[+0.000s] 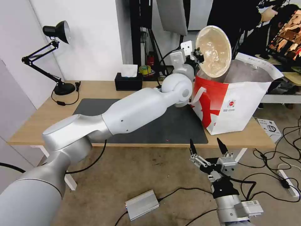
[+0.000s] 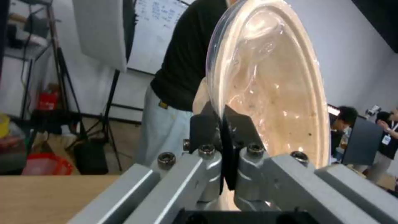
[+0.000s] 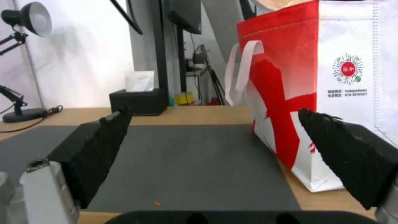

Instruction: Pick up the trash from the table and place it into the takeout bag.

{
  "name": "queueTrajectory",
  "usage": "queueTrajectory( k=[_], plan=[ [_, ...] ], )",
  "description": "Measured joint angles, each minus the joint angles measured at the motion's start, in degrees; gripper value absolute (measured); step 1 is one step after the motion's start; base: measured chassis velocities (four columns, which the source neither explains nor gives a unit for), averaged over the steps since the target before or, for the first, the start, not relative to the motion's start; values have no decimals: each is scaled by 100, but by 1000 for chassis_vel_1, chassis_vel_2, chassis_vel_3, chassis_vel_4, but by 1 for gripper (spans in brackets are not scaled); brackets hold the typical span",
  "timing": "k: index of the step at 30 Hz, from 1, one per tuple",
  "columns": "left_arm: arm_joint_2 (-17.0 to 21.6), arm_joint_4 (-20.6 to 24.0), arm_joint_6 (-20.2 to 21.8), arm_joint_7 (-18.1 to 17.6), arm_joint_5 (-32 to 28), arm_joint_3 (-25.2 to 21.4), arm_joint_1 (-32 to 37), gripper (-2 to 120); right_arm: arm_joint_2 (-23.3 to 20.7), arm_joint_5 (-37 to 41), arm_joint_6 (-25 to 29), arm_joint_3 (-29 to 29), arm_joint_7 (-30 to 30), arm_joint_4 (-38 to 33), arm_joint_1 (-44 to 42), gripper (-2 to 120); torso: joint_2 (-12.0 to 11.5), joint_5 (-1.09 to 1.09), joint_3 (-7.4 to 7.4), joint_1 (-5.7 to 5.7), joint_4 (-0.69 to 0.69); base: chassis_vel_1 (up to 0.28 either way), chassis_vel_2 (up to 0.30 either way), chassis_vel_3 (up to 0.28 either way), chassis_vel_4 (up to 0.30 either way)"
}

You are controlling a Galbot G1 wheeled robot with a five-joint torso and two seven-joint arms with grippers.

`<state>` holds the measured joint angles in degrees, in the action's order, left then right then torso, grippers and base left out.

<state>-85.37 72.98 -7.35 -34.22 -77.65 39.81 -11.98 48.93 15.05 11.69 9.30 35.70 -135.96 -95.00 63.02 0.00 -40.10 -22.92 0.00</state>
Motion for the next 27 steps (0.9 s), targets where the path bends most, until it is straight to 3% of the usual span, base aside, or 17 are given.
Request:
queueTrajectory(
  k=[12, 27],
  plan=[
    [-332, -667, -65, 407, 815, 508, -66, 0, 0, 0, 0, 0, 0, 0, 0, 100, 0, 0, 0, 0, 0, 0, 0, 0, 0],
    [-360, -1159, -223, 883, 2093, 1145, -125, 0, 0, 0, 0, 0, 0, 0, 0, 100, 0, 0, 0, 0, 0, 0, 0, 0, 0]
  ],
)
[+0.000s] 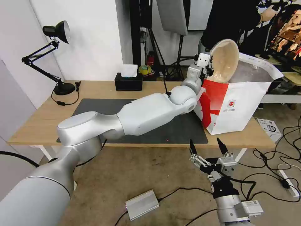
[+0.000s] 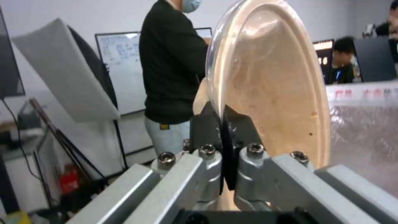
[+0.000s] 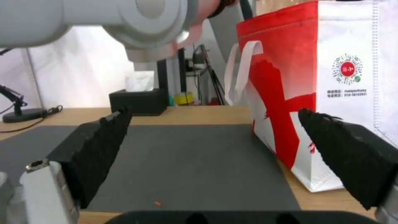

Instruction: Pick up the trash from the table and place it into the takeout bag.

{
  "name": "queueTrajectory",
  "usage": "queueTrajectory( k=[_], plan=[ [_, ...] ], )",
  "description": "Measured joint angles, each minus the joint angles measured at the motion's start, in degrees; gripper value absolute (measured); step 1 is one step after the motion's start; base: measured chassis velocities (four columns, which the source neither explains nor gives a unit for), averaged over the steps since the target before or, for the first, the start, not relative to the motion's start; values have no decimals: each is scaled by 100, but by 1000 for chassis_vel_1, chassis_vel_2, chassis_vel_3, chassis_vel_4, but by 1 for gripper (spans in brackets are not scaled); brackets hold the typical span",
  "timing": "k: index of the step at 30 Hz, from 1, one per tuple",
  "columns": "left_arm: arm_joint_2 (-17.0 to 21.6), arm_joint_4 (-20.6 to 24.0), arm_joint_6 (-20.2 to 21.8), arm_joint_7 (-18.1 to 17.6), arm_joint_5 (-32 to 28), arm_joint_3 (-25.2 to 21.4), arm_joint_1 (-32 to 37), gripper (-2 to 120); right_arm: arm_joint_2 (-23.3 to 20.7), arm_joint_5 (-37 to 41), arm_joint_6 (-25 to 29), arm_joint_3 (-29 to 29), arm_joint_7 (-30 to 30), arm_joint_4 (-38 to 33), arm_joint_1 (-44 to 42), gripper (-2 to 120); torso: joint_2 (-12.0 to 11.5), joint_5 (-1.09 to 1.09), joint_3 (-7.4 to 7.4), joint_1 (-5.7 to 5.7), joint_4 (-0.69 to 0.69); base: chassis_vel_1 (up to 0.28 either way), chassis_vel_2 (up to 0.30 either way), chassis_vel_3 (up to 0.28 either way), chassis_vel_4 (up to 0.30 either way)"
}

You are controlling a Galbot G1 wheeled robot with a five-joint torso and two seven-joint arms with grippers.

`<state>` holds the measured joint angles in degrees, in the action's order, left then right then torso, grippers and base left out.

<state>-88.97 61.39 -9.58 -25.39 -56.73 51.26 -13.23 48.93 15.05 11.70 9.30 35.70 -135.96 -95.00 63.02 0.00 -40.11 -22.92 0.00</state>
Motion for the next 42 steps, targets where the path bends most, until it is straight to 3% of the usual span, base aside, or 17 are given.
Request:
queueTrajectory(
  k=[14, 15, 28, 30, 35, 37, 42],
  plan=[
    [-2, -26, -93, -68, 124, 101, 14, 1, 0, 0, 0, 0, 0, 0, 0, 100, 0, 0, 0, 0, 0, 0, 0, 0, 0],
    [-8, -15, -109, -92, 110, 98, 14, 9, 0, 0, 0, 0, 0, 0, 0, 100, 0, 0, 0, 0, 0, 0, 0, 0, 0],
    [23, 192, -341, -228, 13, 64, 33, 54, 0, 0, 0, 0, 0, 0, 0, 100, 0, 1, 0, 0, 0, 0, 0, 0, 0],
    [44, 210, -355, -229, -35, 73, -10, 65, 0, 0, 0, 0, 0, 0, 0, 100, 0, 1, 0, 0, 0, 0, 0, 0, 0],
    [36, 217, -358, -229, -49, 73, -40, 77, 0, 0, 0, 0, 0, 0, 0, 100, 0, 1, 0, 0, -1, 0, 0, 0, 0],
    [14, 236, -374, -230, -53, 72, -51, 90, 0, 0, 0, 0, 0, 0, 0, 100, 0, 1, 0, 0, 0, 0, 0, 0, 0],
    [21, 338, -562, -340, 66, -40, -19, 99, 0, 0, 0, 0, 0, 0, 0, 100, 0, 1, 0, 0, 1, 0, 0, 0, 0]
  ],
)
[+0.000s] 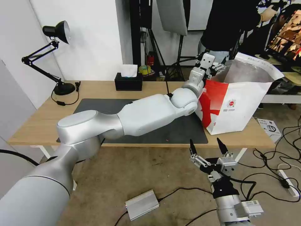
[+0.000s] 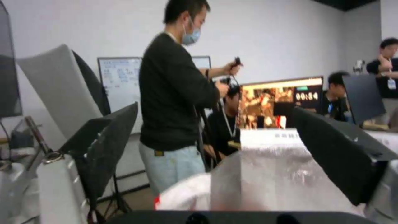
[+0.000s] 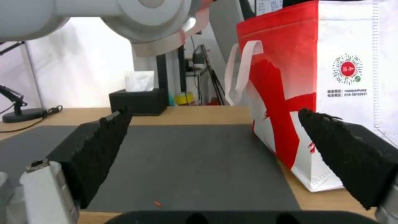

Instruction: Pick up the trash from the table and place it into the takeout bag.

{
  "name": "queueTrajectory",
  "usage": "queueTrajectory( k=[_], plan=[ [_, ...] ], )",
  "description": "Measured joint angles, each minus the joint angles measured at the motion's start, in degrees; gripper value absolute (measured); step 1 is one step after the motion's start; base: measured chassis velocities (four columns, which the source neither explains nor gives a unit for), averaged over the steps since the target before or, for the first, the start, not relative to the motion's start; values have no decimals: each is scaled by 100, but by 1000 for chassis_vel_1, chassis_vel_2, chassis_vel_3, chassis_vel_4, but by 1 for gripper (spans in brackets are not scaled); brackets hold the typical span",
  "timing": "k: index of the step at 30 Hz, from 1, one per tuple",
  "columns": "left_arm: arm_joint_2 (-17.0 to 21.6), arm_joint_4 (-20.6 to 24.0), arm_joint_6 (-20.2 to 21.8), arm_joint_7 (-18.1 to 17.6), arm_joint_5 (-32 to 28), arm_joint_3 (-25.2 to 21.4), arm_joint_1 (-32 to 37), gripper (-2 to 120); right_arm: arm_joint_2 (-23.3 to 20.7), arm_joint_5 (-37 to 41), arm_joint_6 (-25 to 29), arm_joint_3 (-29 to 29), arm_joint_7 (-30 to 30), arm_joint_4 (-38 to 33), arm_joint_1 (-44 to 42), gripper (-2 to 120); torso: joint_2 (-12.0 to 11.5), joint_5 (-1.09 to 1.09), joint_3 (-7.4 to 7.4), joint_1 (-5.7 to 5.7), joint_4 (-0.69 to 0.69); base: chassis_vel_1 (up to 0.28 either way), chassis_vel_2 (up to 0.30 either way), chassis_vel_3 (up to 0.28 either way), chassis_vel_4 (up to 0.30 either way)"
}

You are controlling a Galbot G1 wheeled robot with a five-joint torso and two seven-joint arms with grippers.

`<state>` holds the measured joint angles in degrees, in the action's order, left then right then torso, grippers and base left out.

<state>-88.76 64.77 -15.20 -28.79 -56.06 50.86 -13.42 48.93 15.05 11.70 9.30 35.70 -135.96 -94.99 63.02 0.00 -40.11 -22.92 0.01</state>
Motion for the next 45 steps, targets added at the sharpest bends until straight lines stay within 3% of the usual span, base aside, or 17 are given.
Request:
queueTrajectory(
  k=[5, 8, 11, 23, 25, 26, 30, 40, 45],
  plan=[
    [149, 230, -35, -359, 299, -207, 31, 100, 0, 0, 0, 0, 0, 0, 0, 100, 0, 0, 0, 0, 0, 0, 0, 0, 0],
    [546, 555, -63, -751, 735, -233, 85, 100, 0, 0, 0, 0, 0, 0, 0, 100, 0, 1, 0, 0, -1, 0, 0, 0, 0],
    [877, 836, -73, -918, 939, -254, 166, 100, 0, 0, 0, 0, 0, 0, 0, 100, 0, 1, 0, 0, -3, 0, 0, 0, 0],
    [1540, 1739, -98, -1054, 1145, -645, 563, 100, 0, 0, 0, 0, 0, 0, 0, 100, 0, 0, 0, 0, 0, 0, 0, 0, 0],
    [1874, 2151, -85, -1169, 1186, -842, 793, 100, 0, 0, 0, 0, 0, 0, -1, 100, 0, 1, 0, 0, -1, 0, 0, 0, 0],
    [1874, 2151, -85, -1169, 1186, -842, 793, 100, 0, 0, 0, 0, 0, 0, -1, 100, 0, 1, 0, 0, -1, 0, 0, 0, 0],
    [2405, 2835, 26, -1363, 1230, -1177, 1381, 100, 0, 0, 0, 0, 0, 0, 0, 100, 0, 2, 0, 0, -2, 0, 0, 0, 0],
    [3335, 3819, 94, -1583, 1722, -1831, 2452, 100, 0, 0, 0, 0, 0, 0, 0, 100, 0, 1, 0, 0, -2, 0, 0, 0, 0],
    [3510, 4079, 138, -1583, 1905, -2220, 2837, 100, 0, 0, 0, 0, 0, 0, 0, 100, 0, 1, 0, 0, -1, 0, 0, 0, 0]
  ],
)
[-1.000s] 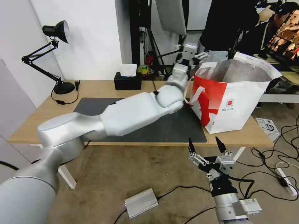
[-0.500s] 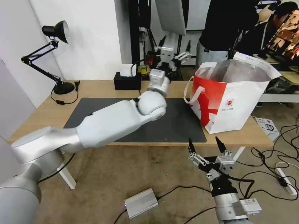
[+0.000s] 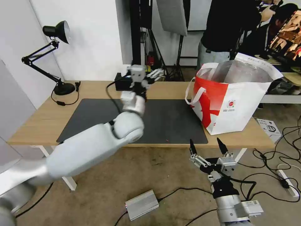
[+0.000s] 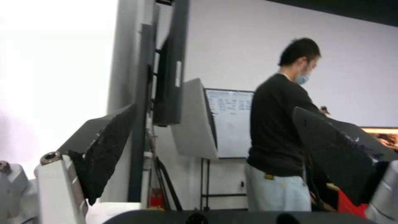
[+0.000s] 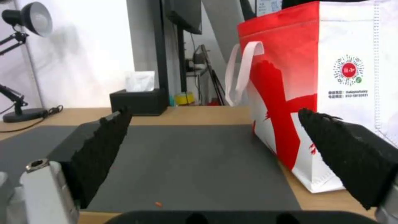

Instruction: Pick up the trash from the table and place it into the takeout bag.

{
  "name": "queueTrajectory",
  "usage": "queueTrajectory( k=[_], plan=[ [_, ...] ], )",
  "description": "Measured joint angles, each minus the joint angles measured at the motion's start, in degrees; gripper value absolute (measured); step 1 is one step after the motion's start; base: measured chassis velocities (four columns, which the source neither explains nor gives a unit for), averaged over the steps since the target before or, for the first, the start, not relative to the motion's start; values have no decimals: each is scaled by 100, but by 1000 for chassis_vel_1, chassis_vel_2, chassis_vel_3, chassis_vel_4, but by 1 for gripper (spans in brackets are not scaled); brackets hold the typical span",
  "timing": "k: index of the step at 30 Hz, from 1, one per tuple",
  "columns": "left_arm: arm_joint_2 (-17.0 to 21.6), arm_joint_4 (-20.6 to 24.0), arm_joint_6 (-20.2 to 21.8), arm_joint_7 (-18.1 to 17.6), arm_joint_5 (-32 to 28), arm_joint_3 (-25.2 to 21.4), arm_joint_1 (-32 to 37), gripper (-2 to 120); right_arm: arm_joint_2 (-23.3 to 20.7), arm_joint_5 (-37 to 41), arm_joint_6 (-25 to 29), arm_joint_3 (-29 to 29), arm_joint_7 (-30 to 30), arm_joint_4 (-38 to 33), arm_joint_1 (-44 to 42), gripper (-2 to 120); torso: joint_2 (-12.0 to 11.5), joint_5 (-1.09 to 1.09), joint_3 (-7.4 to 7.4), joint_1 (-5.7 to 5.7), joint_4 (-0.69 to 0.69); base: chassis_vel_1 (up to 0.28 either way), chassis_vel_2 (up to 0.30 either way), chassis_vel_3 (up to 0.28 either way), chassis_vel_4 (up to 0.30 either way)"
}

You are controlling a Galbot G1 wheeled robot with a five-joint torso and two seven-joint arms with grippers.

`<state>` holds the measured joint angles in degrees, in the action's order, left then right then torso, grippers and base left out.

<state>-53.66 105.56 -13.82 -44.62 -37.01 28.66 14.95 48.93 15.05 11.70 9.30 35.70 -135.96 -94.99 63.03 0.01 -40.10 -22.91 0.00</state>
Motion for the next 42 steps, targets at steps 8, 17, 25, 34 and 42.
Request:
queueTrajectory(
  k=[8, 17, 25, 34, 42],
  plan=[
    [466, 601, 96, 25, 314, -879, 978, 100, 0, 0, 0, 0, 0, 0, 0, 100, 0, -1, 0, 0, 1, 0, 0, 0, 0],
    [523, 1177, 200, 358, 924, -2182, 2752, 100, 0, 0, 0, 0, 0, 0, 0, 100, 0, -2, 0, 0, 1, 0, 0, 0, 0],
    [46, 1968, 39, 1191, 1794, -4208, 4946, 100, 0, 0, 0, 0, 0, 0, 0, 100, 0, -1, 0, 0, -1, 0, 0, 0, 0],
    [-943, 2637, -490, 1980, 2462, -5714, 7082, 100, 0, 0, 0, 0, 0, 0, 0, 100, 1, -1, 1, 0, 1, 0, 0, 0, 0],
    [-1571, 2851, -1211, 2222, 2926, -6306, 8237, 100, 0, 0, 0, 0, 0, 0, 0, 100, 1, -2, 0, 0, 0, 0, 0, 0, 0]
  ],
)
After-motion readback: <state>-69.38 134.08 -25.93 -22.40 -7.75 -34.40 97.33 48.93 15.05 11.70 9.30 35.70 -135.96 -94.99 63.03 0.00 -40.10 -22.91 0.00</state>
